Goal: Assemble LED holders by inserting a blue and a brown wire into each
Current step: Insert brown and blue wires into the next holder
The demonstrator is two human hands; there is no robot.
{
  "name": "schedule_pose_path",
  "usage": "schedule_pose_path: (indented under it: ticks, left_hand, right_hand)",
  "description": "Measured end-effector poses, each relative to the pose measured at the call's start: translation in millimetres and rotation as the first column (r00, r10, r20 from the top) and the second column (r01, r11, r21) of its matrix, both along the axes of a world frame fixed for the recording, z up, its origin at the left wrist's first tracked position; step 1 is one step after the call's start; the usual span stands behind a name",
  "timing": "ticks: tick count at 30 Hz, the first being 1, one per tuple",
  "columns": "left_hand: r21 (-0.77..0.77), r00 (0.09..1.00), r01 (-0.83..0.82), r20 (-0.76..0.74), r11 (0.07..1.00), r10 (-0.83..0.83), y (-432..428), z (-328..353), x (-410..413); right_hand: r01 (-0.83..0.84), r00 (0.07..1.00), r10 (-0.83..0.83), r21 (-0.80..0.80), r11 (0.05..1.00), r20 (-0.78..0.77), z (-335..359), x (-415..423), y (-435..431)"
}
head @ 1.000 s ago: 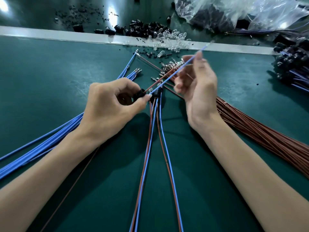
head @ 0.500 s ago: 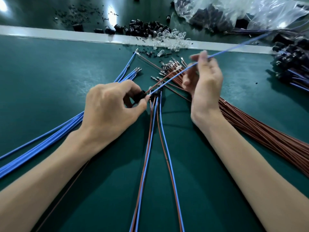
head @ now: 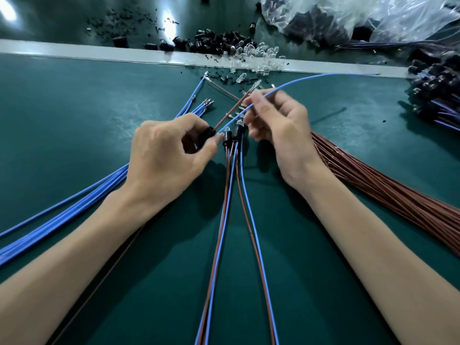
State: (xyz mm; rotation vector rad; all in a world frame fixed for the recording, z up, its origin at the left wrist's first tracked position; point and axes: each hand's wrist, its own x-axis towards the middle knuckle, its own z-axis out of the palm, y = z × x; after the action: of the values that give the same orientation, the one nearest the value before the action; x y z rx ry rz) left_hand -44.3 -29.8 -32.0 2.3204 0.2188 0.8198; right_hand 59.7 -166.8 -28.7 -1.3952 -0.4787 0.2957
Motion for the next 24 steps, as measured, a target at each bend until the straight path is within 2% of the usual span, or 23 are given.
schedule_pose_path:
  ticks: [2, 4, 8, 11, 17, 24]
  left_hand:
    - [-0.004, 1.0, 0.008, -0.003, 1.0, -0.008, -0.4, 0.0, 0.5]
    - [-0.004, 1.0, 0.008, -0.012, 1.0, -0.008, -1.5, -0.3, 0.8]
    - [-0.089, 0.999, -0.037, -0.037, 0.995, 0.034, 2.3, -2.1, 2.3]
    - [-0.116, 0.992, -0.088, -0.096, 0.989, 0.077, 7.1, -4.6, 4.2]
    - [-0.111, 0.989, -0.087, -0.128, 0.99, 0.073, 5.2, -4.3, 3.8]
    - [-0.121, 0.992, -0.043, -0.123, 0.992, 0.028, 3.8, -3.5, 3.6]
  right_hand:
    - [-0.095, 0.989, 0.107, -0.119, 0.988, 0.1, -0.1, -4.1, -0.2]
    - [-0.098, 0.985, 0.118, -0.161, 0.982, 0.123, -0.2, -6.1, 0.3]
    - [0.045, 0.999, -0.045, -0.012, 0.999, 0.025, 3.7, -5.3, 0.9]
    - [0.124, 0.992, -0.125, 0.069, 0.99, 0.017, 5.2, -4.6, 1.3]
    - [0.088, 0.991, -0.097, 0.097, 0.991, 0.088, 3.8, -9.3, 4.1]
    - [0.121, 0.987, -0.129, 0.093, 0.988, 0.093, 5.1, -8.5, 3.3]
